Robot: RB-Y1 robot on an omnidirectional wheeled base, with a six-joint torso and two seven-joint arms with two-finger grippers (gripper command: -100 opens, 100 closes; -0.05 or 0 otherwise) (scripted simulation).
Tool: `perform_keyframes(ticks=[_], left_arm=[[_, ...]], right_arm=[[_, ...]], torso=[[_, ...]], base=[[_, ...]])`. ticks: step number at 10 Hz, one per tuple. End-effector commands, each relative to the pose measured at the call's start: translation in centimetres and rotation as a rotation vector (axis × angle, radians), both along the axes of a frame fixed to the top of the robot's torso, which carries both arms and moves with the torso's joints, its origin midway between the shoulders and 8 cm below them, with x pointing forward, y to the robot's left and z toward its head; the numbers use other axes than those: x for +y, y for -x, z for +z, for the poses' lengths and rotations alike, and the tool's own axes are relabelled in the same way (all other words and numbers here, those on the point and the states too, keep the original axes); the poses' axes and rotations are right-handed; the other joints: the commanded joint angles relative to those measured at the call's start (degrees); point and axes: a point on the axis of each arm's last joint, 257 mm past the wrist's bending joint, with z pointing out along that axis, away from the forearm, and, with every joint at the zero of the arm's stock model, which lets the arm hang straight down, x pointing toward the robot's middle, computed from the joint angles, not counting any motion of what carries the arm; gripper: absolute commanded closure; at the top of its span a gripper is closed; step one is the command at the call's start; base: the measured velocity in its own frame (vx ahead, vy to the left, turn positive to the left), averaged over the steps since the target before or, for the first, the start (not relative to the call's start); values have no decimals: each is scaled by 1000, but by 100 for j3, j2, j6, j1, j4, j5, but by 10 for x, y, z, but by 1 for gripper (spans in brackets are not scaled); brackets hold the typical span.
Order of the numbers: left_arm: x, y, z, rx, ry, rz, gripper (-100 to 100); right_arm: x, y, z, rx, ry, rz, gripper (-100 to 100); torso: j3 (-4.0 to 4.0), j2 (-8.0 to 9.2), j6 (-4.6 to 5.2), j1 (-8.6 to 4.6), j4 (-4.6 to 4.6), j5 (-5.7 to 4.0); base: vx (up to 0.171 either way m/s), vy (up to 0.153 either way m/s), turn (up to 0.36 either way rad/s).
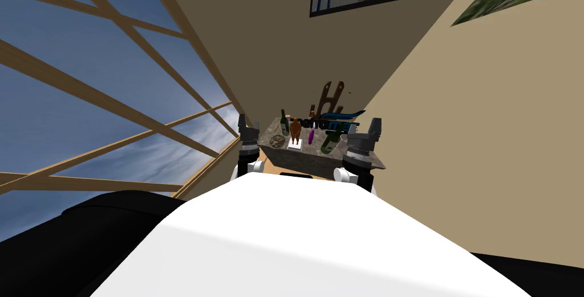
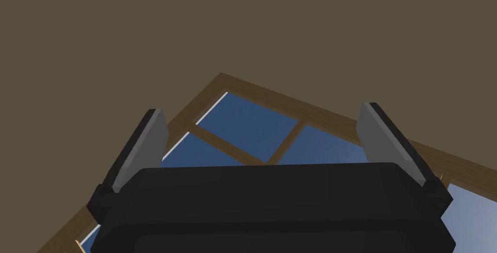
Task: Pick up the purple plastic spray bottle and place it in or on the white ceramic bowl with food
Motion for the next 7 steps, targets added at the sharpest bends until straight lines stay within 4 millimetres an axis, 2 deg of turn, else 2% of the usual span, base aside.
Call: perform_keyframes(ticks=[1,4,7], left_arm=[[0,0,0,0,0,0,0],[0,0,0,0,0,0,0],[0,0,0,0,0,0,0]], right_arm=[[5,-2,4,2,43,16,-100],[13,-12,0,48,131,34,-100],[17,-28,-15,132,201,26,-100]], torso=[[0,0,0,0,0,0],[16,28,0,15,6,3],[21,37,0,23,8,5]], base=[[-23,11,1],[-80,40,5],[-100,64,11]])
